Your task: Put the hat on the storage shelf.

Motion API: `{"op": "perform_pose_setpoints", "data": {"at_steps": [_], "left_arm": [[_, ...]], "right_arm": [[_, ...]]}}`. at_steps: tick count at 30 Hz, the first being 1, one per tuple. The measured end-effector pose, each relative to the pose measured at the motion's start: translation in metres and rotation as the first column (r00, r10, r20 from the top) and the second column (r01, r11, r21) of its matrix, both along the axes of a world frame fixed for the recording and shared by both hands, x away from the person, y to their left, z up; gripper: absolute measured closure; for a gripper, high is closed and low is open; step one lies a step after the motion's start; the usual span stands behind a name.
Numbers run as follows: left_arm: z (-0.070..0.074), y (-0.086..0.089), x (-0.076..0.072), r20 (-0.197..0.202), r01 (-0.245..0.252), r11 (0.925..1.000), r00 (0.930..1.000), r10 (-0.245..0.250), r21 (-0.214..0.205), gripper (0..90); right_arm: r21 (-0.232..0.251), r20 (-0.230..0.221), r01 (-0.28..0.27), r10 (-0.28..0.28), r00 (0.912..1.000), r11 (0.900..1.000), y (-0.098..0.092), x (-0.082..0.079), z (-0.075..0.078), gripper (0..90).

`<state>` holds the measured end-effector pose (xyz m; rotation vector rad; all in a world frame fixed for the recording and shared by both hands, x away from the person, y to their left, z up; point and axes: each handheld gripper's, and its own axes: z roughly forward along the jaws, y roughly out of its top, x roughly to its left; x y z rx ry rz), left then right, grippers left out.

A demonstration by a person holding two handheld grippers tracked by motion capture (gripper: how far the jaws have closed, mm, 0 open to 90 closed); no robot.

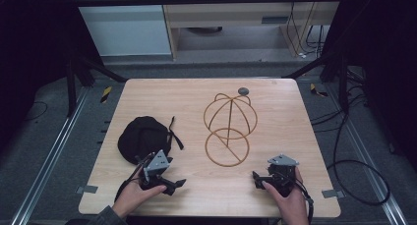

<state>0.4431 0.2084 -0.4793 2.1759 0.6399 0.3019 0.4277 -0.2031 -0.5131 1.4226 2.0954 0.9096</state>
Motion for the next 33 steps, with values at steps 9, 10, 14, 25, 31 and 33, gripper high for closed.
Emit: {"op": "perform_pose_setpoints", "data": {"at_steps": [9,10,14,25,31,33], "left_arm": [[0.029,0.018,0.005,0.014,-0.042,0.9986,0.999,0.042,-0.031,7.5],[0.029,0.018,0.005,0.014,-0.042,0.9986,0.999,0.042,-0.031,7.5],[0.05,0.026,0.018,0.026,-0.054,0.9981,0.9983,0.053,0.03,6.0],[0.07,0.045,0.053,0.054,-0.114,0.979,0.9929,0.107,0.169,5.8],[0.079,0.055,0.068,0.055,-0.154,0.9728,0.9876,0.147,0.173,6.2],[0.081,0.056,0.069,0.056,-0.157,0.9714,0.9873,0.149,0.178,6.2]], "right_arm": [[-0.001,-0.002,0.008,-0.008,1.0,1.0,0.001,0.0,0.0,2.6],[-0.001,-0.001,0.008,-0.008,1.0,1.0,0.001,0.0,0.0,2.5],[0.005,-0.003,0.015,-0.015,0.9999,0.9999,0.002,-0.001,0.0,2.5],[0.004,-0.003,0.019,-0.019,0.9998,0.9998,0.002,-0.003,0.0,2.5],[0.0,0.0,0.018,-0.018,0.9998,0.9998,0.002,-0.003,0.0,2.5],[0.0,0.0,0.018,-0.018,0.9998,0.9998,0.002,-0.003,0.0,2.5]]}}
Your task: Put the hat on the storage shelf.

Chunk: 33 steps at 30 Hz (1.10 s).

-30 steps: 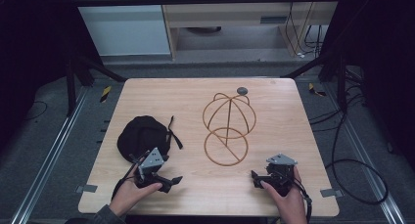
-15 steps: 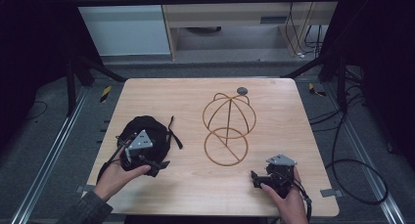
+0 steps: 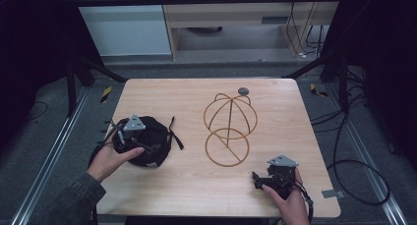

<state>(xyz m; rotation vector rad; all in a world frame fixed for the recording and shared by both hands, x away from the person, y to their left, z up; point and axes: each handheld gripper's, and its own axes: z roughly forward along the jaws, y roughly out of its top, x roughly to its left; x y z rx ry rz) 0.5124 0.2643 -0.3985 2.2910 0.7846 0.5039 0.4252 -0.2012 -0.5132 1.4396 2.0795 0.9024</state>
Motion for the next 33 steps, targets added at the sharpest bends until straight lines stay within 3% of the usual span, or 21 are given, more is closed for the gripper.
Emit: {"op": "perform_pose_setpoints", "data": {"at_steps": [7,14,24,33], "left_arm": [[0.008,0.017,0.008,-0.004,-0.024,0.9995,0.9997,0.024,0.018,5.0],[0.011,0.03,0.023,-0.042,-0.063,0.9976,0.9971,0.064,0.028,5.5],[0.017,0.033,0.042,-0.058,-0.104,0.9941,0.9927,0.105,0.032,8.9],[0.02,0.03,0.051,-0.096,-0.087,0.9956,0.9913,0.09,0.036,21.0]], "right_arm": [[0.0,0.0,0.001,-0.001,1.0,1.0,0.0,0.0,0.0,2.5],[0.0,-0.001,0.002,-0.002,1.0,1.0,0.0,0.0,0.0,2.5],[0.004,-0.003,0.003,-0.003,1.0,1.0,0.0,0.0,0.0,2.5],[-0.001,0.0,0.002,-0.002,1.0,1.0,0.0,0.0,0.0,2.5]]}}
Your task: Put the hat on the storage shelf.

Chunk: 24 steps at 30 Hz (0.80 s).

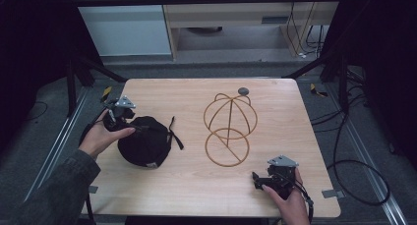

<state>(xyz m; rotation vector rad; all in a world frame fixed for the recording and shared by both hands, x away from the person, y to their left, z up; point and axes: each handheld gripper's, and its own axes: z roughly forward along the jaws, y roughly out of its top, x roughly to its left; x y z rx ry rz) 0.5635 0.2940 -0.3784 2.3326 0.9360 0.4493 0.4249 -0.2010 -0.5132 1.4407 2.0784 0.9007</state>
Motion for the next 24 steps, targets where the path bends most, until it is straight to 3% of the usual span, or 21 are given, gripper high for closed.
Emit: {"op": "perform_pose_setpoints", "data": {"at_steps": [13,24], "left_arm": [[-0.008,0.0,0.006,-0.045,0.008,0.9994,0.999,-0.007,0.034,29.8],[-0.016,0.004,0.01,-0.087,0.007,0.9996,0.9962,-0.005,0.026,36.5]], "right_arm": [[0.0,0.0,0.0,0.0,1.0,1.0,0.0,0.0,0.0,2.5],[0.0,0.0,0.0,0.0,1.0,1.0,0.0,0.0,0.0,2.5]]}}
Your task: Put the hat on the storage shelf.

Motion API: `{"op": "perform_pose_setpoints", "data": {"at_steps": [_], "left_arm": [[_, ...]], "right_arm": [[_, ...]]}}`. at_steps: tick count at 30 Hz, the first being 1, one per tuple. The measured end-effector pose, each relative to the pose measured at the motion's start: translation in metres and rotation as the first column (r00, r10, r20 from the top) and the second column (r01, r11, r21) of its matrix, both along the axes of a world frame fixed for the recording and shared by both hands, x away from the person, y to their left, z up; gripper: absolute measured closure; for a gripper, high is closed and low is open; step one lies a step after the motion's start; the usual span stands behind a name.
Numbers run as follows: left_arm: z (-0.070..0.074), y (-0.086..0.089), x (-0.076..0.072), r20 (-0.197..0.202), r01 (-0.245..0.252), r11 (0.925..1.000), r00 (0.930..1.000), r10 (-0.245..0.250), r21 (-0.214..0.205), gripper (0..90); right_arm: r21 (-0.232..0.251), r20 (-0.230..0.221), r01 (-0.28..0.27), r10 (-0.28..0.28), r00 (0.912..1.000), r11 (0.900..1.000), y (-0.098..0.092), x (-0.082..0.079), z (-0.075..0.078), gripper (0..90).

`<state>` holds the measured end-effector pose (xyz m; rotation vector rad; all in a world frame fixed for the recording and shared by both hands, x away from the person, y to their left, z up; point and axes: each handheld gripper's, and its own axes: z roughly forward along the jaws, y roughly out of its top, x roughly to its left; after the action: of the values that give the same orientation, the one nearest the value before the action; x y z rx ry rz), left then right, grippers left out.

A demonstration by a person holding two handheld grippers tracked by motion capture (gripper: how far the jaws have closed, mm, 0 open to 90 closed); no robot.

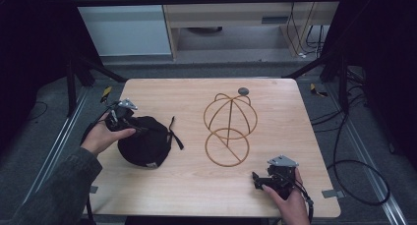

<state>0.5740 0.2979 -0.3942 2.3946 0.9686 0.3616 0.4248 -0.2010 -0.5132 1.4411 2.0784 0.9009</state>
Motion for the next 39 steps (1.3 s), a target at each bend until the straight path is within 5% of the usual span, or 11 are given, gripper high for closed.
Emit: {"op": "perform_pose_setpoints", "data": {"at_steps": [9,19,30,35,39], "left_arm": [[-0.003,-0.001,0.003,-0.042,0.018,0.9998,0.999,-0.017,0.013,53.5],[-0.001,-0.004,0.0,-0.044,0.028,0.9993,0.9987,-0.027,0.024,69.6],[0.026,-0.004,-0.014,0.024,0.05,0.9986,0.9985,-0.05,-0.015,70.5],[0.042,-0.009,-0.029,0.063,0.094,0.9945,0.9939,-0.091,-0.047,70.6],[0.05,-0.013,-0.037,0.079,0.114,0.9929,0.9907,-0.111,-0.033,70.7]], "right_arm": [[0.004,-0.003,0.001,-0.001,1.0,1.0,0.0,0.0,0.0,2.5],[0.0,0.0,-0.001,0.001,1.0,1.0,0.0,0.0,0.0,2.5],[0.0,0.0,0.0,0.0,1.0,1.0,0.0,0.0,0.0,2.5],[0.0,0.0,0.0,0.0,1.0,1.0,0.0,0.0,0.0,2.5],[0.0,0.0,-0.001,0.001,1.0,1.0,0.0,0.0,0.0,2.4]]}}
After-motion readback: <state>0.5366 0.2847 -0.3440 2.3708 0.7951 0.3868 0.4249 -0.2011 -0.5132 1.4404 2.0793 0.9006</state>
